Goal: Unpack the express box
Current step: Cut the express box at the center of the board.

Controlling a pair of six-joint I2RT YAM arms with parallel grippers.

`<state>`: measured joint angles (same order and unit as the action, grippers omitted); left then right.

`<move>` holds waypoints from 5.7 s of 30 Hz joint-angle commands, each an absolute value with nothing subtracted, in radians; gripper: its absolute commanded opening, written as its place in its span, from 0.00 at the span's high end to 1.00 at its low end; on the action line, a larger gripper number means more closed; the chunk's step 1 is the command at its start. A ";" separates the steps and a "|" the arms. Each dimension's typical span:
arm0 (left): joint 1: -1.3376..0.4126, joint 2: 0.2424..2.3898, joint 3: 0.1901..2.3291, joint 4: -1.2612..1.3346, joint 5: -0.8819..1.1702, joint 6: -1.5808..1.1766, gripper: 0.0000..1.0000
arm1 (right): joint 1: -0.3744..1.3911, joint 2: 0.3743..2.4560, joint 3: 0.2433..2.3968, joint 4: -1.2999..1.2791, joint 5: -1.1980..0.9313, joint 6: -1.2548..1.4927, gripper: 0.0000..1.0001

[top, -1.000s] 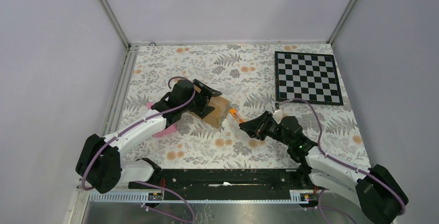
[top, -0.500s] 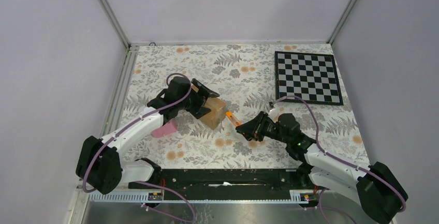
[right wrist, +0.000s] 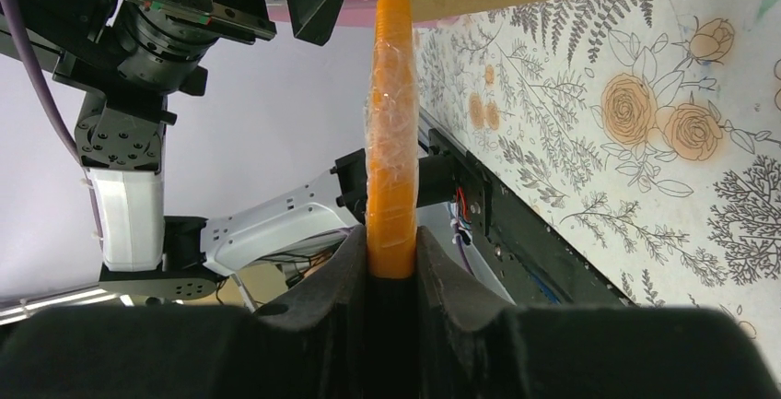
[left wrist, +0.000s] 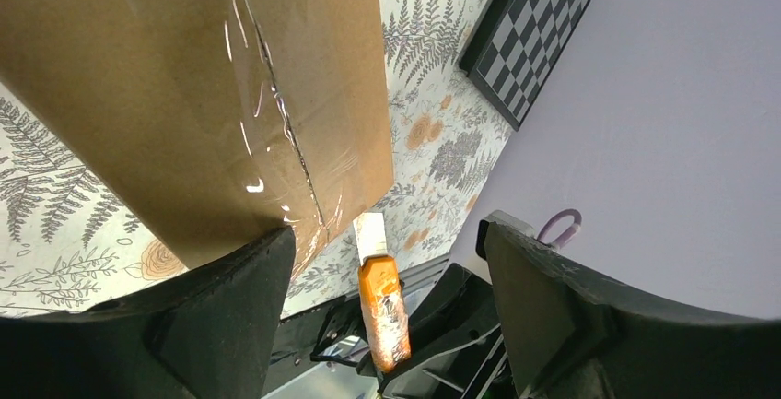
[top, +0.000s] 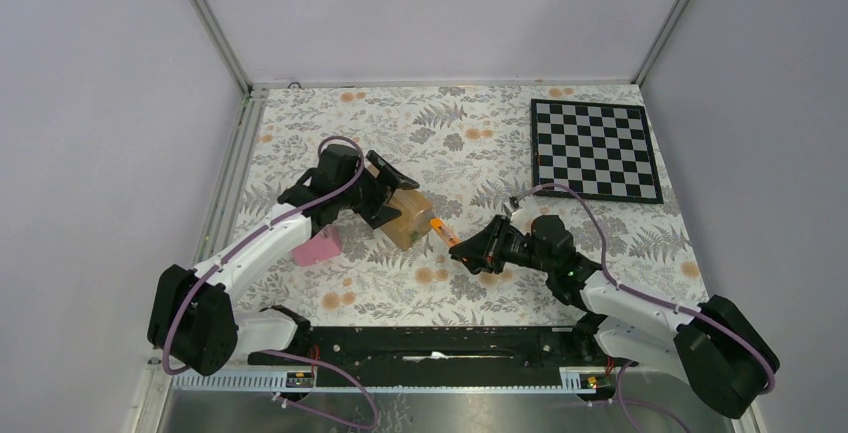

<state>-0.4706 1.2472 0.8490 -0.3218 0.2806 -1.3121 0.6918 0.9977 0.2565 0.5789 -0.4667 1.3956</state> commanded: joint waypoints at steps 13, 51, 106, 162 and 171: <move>-0.437 1.288 0.952 -0.507 0.332 -1.111 0.14 | 0.711 1.058 0.359 0.608 -0.679 1.298 1.00; -0.528 1.465 1.206 -0.795 -0.045 -0.904 0.01 | 0.708 1.165 0.401 0.609 -0.745 1.281 1.00; -0.568 1.408 1.080 -0.591 0.074 -0.872 0.01 | 0.711 1.253 0.419 0.653 -0.751 1.267 1.00; -0.507 1.246 1.059 -0.663 0.098 -1.113 0.04 | 0.746 1.047 0.536 0.251 -0.563 1.086 1.00; -0.401 1.123 0.985 -0.275 0.597 -0.982 0.05 | 0.745 1.120 0.741 0.193 -0.632 0.971 1.00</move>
